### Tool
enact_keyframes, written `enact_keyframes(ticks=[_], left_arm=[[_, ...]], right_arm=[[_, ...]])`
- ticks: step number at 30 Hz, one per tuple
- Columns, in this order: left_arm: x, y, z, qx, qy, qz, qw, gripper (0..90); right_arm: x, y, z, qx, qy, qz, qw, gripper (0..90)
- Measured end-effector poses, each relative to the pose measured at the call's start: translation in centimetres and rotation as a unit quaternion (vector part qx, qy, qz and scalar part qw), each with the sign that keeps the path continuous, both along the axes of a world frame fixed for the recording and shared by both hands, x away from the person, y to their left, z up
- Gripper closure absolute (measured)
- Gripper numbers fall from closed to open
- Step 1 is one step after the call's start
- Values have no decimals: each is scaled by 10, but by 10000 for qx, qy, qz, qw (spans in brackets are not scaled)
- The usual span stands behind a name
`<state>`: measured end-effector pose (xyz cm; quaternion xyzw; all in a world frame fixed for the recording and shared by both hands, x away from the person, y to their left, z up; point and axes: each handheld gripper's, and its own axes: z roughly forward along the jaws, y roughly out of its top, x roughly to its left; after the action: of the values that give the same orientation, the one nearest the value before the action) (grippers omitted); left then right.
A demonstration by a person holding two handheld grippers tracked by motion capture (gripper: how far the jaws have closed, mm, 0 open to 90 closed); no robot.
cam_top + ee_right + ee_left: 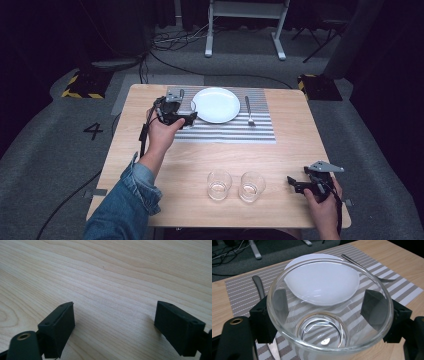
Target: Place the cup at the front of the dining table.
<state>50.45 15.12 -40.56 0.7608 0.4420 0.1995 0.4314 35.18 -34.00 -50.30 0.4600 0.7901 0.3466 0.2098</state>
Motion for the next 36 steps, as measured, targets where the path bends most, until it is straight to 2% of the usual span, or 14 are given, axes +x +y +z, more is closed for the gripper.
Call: enact_keyframes(ticks=[2, 3, 6, 14, 16, 17, 19, 23, 25, 26, 30, 31, 33, 36], left_arm=[[5, -3, -3, 33, 74, -24, 10000, 193], [8, -4, -6, 63, -9, -12, 10000, 193], [13, -9, -13, 34, 104, -11, 9999, 193], [25, -18, -33, 233, 245, -11, 9994, 193], [27, -18, -36, 291, 283, -33, 9992, 193], [29, -17, -38, 399, 309, -38, 9987, 193], [31, -16, -42, 433, 339, 14, 9985, 193], [37, -15, -48, 296, 522, 119, 9981, 193], [38, -15, -50, 367, 471, 183, 9980, 193], [39, -15, -52, 482, 420, 151, 9978, 193], [39, -15, -55, 507, 426, 171, 9977, 193], [40, -15, -56, 545, 373, 182, 9977, 193], [39, -14, -58, 484, 371, 113, 9981, 192], [38, -13, -58, 613, 365, 86, 9974, 192]], right_arm=[[0, 0, 0, -1, 0, 1, 10000, 165], [0, 0, 0, -1, 0, 1, 10000, 165], [0, 0, 0, 0, 1, 0, 10000, 165], [0, 0, 0, 0, 2, -1, 10000, 165], [0, 0, 0, 0, 0, 1, 10000, 165], [0, 0, 0, -1, 0, 2, 10000, 165], [0, 0, 0, 0, 0, 2, 10000, 165], [0, 0, 0, -11, -12, 17, 10000, 165], [0, 1, 0, 3, 8, 27, 10000, 165], [0, 1, 0, 7, 9, 26, 10000, 165], [0, 1, 0, 8, 10, 25, 10000, 165], [0, 1, 0, 4, 7, 28, 10000, 165], [0, 1, 0, 6, 7, 28, 10000, 165], [0, 1, 0, 10, 13, 23, 10000, 165]])
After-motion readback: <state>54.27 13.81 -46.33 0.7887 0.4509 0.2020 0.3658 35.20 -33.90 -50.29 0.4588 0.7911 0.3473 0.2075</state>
